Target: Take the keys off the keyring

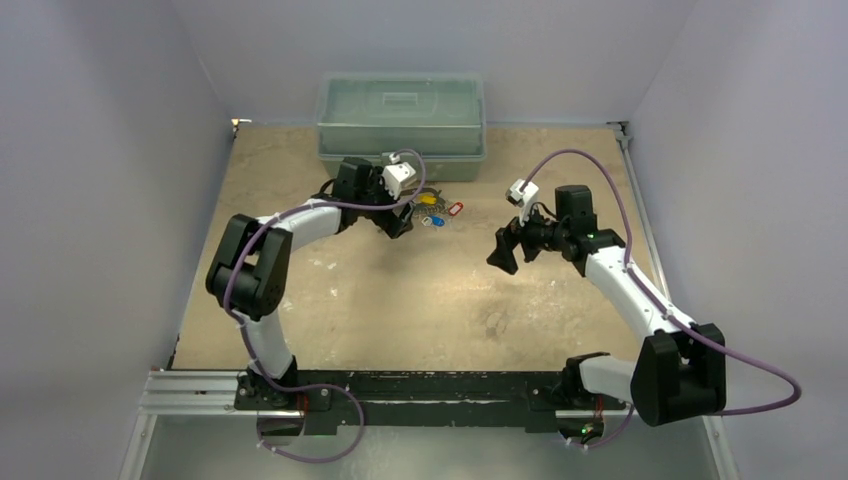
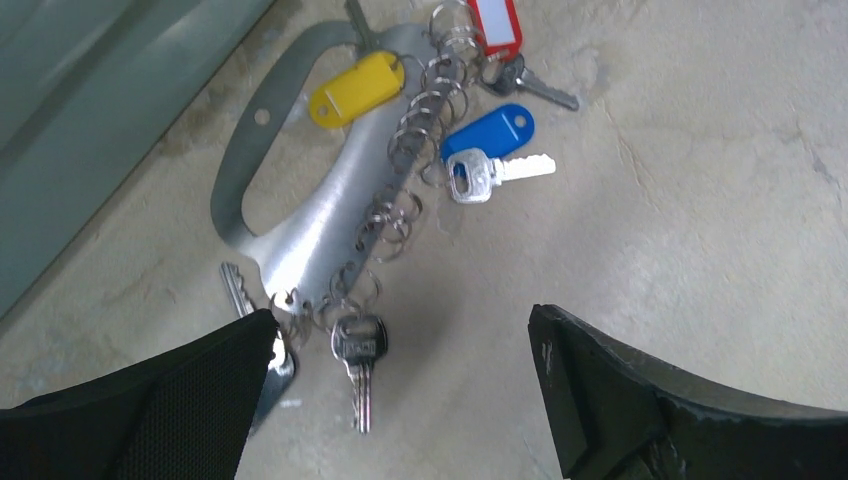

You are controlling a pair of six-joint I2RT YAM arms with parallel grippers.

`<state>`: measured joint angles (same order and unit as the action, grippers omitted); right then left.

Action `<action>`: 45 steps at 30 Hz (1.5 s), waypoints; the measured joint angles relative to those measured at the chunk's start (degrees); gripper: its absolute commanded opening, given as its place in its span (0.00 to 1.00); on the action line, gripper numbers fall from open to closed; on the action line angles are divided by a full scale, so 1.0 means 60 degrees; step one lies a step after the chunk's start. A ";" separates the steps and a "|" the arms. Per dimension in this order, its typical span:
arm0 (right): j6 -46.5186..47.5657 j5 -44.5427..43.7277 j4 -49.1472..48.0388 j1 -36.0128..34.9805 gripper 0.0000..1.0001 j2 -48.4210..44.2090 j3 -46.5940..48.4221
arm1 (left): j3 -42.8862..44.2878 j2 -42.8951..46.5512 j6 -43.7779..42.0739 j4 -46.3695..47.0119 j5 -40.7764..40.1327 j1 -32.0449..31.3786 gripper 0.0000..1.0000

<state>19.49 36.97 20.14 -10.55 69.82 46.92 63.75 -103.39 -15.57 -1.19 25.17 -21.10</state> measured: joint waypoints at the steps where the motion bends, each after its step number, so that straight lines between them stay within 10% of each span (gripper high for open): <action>1: 0.0000 0.0000 0.0000 0.0000 0.99 0.0033 0.0000 | 0.0157 -0.0229 0.0047 0.0178 0.0026 -0.0040 0.99; 24: -0.0175 -0.0251 -0.0164 0.0149 0.99 0.0047 0.0000 | 0.1606 -0.2273 -0.0353 -0.0004 0.0288 -0.0772 0.91; 45: -0.0197 -0.0226 -0.0211 0.0226 0.99 -0.0036 0.0000 | -0.1224 0.0765 -0.1512 -0.2550 0.0648 -0.3792 0.82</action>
<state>18.31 35.62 18.87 -9.19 69.60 46.92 56.40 -98.80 -24.64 -16.49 29.06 -43.86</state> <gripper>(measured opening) 0.987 0.842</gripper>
